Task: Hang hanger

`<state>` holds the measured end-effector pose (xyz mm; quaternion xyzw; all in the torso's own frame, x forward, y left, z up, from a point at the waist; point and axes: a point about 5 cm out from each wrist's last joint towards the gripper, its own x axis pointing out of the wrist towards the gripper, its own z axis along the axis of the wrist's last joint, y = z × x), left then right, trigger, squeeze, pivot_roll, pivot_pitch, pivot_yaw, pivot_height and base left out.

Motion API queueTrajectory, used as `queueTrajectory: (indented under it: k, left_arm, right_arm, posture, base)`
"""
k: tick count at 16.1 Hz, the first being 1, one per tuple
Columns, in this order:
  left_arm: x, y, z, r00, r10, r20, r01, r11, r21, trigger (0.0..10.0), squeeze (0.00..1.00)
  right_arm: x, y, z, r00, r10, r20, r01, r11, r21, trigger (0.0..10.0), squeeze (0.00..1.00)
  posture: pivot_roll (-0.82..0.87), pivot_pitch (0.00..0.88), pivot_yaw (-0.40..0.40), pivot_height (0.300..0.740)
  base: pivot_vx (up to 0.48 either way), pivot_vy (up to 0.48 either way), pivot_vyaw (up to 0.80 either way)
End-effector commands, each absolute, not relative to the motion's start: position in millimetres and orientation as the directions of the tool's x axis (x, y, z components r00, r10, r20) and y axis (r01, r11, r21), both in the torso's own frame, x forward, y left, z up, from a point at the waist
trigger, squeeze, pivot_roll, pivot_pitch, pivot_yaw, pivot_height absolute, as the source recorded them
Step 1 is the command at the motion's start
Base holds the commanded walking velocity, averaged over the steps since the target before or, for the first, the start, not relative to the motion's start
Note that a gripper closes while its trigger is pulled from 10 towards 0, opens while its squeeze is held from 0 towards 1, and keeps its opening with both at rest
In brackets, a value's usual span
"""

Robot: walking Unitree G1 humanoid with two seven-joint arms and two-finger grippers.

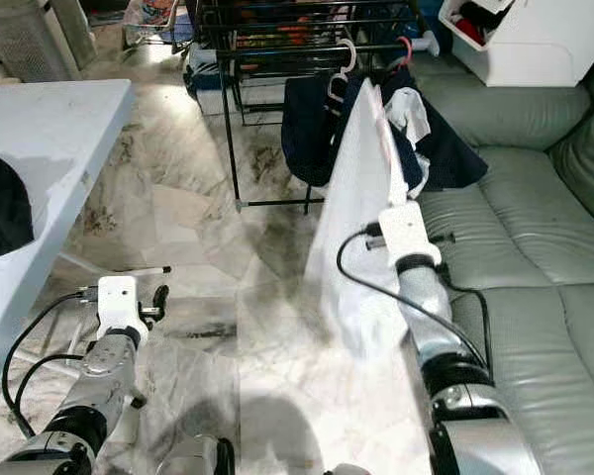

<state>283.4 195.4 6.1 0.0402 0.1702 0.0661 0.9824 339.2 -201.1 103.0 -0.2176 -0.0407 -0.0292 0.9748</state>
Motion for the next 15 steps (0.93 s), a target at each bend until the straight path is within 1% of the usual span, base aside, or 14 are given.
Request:
queueTrajectory:
  k: [1, 2, 4, 6, 8, 10, 11, 14, 15]
  left_arm:
    - [282.5, 196.7, 7.0, 0.936, 0.145, -0.322, -0.113, 0.987, 0.115, 10.0, 0.0]
    - [278.6, 197.9, 3.4, 0.931, 0.122, -0.343, -0.088, 0.99, 0.114, 10.0, 0.0]
    - [275.2, 199.5, 1.3, 0.93, 0.109, -0.351, -0.074, 0.991, 0.109, 10.0, 0.0]
    - [267.7, 204.8, -2.1, 0.928, 0.092, -0.361, -0.05, 0.991, 0.125, 10.0, 0.0]
    - [264.5, 209.5, -3.8, 0.921, 0.097, -0.376, -0.06, 0.992, 0.107, 10.0, 0.0]
    - [262.2, 211.6, -4.4, 0.92, 0.087, -0.382, -0.053, 0.994, 0.098, 10.0, 0.0]
    - [261.0, 212.0, -4.8, 0.922, 0.078, -0.38, -0.055, 0.996, 0.071, 10.0, 0.0]
    - [262.0, 208.9, -3.5, 0.926, 0.059, -0.372, -0.036, 0.997, 0.07, 10.0, 0.0]
    - [261.7, 208.5, -3.5, 0.927, 0.057, -0.372, -0.034, 0.997, 0.069, 10.0, 0.0]
  right_arm:
    - [334.7, -204.0, 87.1, 0.997, -0.075, -0.012, 0.066, 0.932, -0.356, 10.0, 0.0]
    - [312.1, -205.0, 44.3, 0.97, -0.102, -0.221, 0.04, 0.962, -0.27, 10.0, 0.0]
    - [298.1, -205.5, 29.3, 0.955, -0.121, -0.269, 0.059, 0.972, -0.229, 10.0, 0.0]
    - [272.8, -201.8, 9.2, 0.939, -0.123, -0.321, 0.07, 0.983, -0.17, 10.0, 0.0]
    - [258.2, -205.3, -0.6, 0.92, -0.136, -0.368, 0.088, 0.985, -0.146, 10.0, 0.0]
    - [250.2, -209.1, -5.1, 0.91, -0.149, -0.388, 0.107, 0.986, -0.128, 10.0, 0.0]
    - [247.9, -208.2, -5.6, 0.908, -0.139, -0.395, 0.096, 0.987, -0.128, 10.0, 0.0]
    - [252.2, -202.8, -0.1, 0.919, -0.103, -0.381, 0.059, 0.99, -0.126, 10.0, 0.0]
    - [253.7, -202.0, 1.6, 0.921, -0.097, -0.377, 0.055, 0.991, -0.121, 10.0, 0.0]
  posture:
    - [-0.04, 0.0, 0.012, 0.74]
    - [-0.03, 0.0, 0.015, 0.74]
    - [-0.04, 0.0, 0.025, 0.74]
    - [-0.05, 0.0, 0.042, 0.74]
    - [-0.06, 0.0, 0.054, 0.74]
    - [-0.07, 0.0, 0.059, 0.74]
    - [-0.07, 0.0, 0.06, 0.74]
    - [-0.07, 0.0, 0.055, 0.74]
    - [-0.07, 0.0, 0.054, 0.74]
  base:
    - [0.0, 0.0, 0.0]
    - [0.0, 0.0, 0.0]
    - [0.0, 0.0, 0.0]
    - [0.0, 0.0, 0.0]
    - [0.0, 0.0, 0.0]
    - [0.0, 0.0, 0.0]
    - [0.0, 0.0, 0.0]
    - [0.0, 0.0, 0.0]
    - [0.244, 0.0, 0.0]
